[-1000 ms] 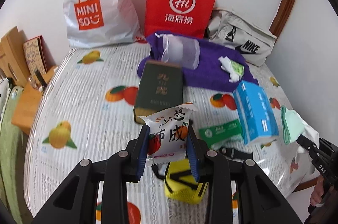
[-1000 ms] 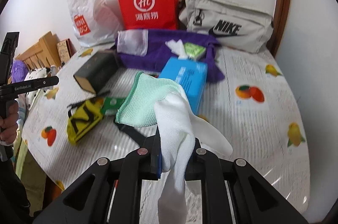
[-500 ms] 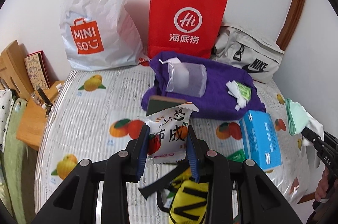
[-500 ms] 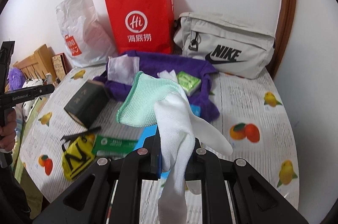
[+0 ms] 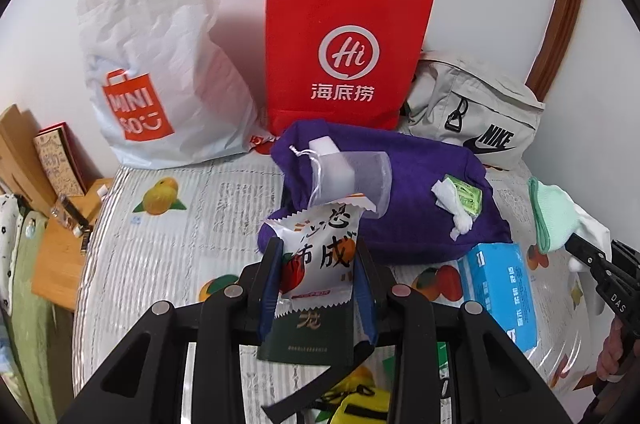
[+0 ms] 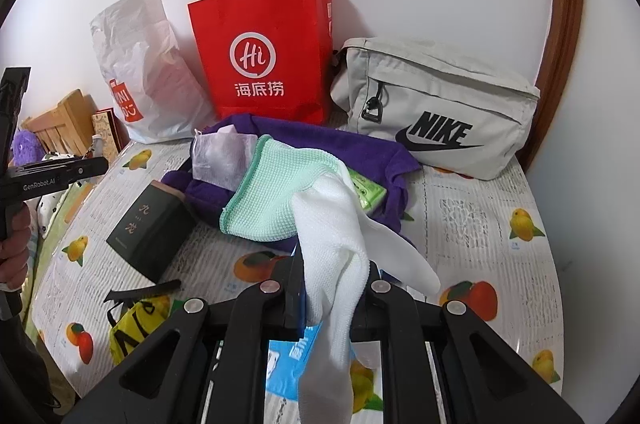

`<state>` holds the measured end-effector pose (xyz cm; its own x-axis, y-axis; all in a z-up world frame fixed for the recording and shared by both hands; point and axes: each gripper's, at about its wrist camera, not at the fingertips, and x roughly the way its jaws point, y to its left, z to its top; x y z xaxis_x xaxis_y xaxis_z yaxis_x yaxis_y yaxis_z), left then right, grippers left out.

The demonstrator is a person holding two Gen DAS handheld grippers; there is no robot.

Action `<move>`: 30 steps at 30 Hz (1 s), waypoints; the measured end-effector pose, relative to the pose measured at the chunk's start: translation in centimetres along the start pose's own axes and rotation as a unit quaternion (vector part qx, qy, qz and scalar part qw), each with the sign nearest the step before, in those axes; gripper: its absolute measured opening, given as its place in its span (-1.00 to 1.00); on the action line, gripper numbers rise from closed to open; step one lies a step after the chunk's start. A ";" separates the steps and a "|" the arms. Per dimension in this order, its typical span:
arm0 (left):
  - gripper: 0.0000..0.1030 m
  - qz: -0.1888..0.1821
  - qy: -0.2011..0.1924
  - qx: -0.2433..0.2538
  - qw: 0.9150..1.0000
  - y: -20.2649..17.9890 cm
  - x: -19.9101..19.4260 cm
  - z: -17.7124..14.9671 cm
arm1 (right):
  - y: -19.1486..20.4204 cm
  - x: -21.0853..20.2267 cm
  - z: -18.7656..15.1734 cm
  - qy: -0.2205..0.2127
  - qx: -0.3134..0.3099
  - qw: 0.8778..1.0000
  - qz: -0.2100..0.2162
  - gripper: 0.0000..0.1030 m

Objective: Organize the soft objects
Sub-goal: 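Lower the snack packet and gloves onto the purple towel and open both grippers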

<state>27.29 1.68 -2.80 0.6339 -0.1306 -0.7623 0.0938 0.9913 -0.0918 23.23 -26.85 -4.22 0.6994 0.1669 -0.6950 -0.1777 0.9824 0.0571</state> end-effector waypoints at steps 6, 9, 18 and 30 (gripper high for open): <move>-0.38 -0.002 0.005 0.006 1.000 0.0 1.6 1.0 | 0.1 1.3 1.2 0.003 0.001 1.000 0.000 -0.75; -0.38 -0.003 0.007 0.002 1.000 0.5 2.4 1.6 | 0.1 2.5 2.0 0.006 0.004 1.000 0.000 -0.75; -0.38 -0.034 0.029 0.002 0.999 0.3 6.1 3.2 | -0.1 6.7 4.0 0.020 0.006 1.000 0.003 -0.74; -0.38 -0.076 0.091 0.028 0.993 -3.7 13.3 4.6 | -0.7 13.2 5.8 0.060 0.006 0.998 0.004 -0.72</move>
<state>38.88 -3.78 -9.66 0.4600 -0.2690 -0.8462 0.2243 0.9573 -0.1824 36.63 -24.85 -9.26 0.6100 0.1642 -0.7752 -0.1736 0.9822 0.0714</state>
